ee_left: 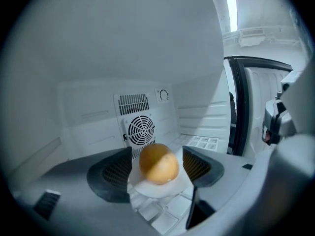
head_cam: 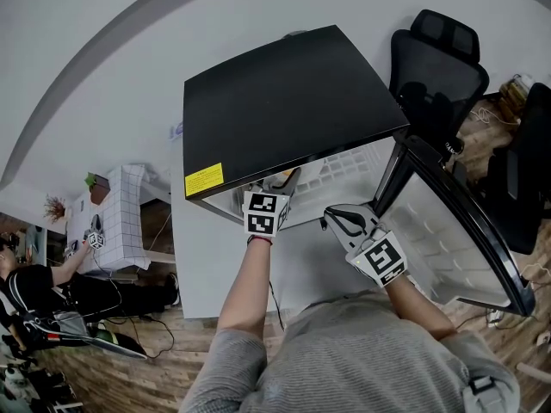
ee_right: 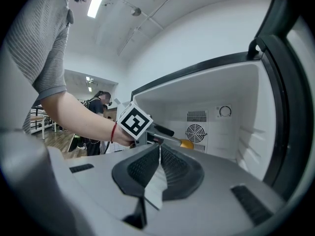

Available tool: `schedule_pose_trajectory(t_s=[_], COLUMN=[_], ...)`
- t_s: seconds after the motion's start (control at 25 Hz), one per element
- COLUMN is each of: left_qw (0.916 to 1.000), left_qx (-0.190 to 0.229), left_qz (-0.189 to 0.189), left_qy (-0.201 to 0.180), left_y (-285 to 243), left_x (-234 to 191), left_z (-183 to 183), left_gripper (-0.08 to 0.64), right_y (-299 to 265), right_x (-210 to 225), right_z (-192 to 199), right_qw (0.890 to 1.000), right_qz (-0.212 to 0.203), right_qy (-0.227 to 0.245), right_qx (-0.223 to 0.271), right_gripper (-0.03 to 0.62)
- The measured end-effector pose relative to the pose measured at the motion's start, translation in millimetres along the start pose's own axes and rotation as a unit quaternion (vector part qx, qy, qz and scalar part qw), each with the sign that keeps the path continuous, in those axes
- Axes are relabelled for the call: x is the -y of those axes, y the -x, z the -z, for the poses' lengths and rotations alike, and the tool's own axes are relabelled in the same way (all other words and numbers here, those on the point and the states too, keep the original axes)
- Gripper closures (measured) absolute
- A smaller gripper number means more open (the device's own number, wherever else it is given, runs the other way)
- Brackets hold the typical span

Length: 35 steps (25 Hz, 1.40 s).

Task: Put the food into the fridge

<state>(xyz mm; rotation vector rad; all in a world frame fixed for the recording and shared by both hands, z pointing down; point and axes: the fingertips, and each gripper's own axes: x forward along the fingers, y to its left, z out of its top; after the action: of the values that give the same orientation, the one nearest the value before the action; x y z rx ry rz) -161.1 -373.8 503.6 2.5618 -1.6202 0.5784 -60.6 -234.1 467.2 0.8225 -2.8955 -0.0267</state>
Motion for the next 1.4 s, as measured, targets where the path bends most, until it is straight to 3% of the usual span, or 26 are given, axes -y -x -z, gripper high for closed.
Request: schedule_pose_trajectory(t_s=[0.32,0.56,1.4], left_qw=[0.9991,0.9972,0.9838], left_qx=[0.040,0.069,0.161], left_qz=[-0.006,-0.017,0.034], left_qy=[0.009,0.021,0.072], left_y=[37,71,147], left_x=[12,24,99], left_z=[-12,-14,-29], left_gripper=[0.263,0.549,0.549], right_y=[-2,-1,10], right_x=[0,3,-4], right_z=[0,-1,-17], right_qw=[1.000,1.000,1.000], right_qz=[0.003,0.011,0.010], right_qy=[-0.004,-0.006,-0.006], right_qx=[0.005,0.007,0.017], right_gripper=[0.578,0.578,0.578])
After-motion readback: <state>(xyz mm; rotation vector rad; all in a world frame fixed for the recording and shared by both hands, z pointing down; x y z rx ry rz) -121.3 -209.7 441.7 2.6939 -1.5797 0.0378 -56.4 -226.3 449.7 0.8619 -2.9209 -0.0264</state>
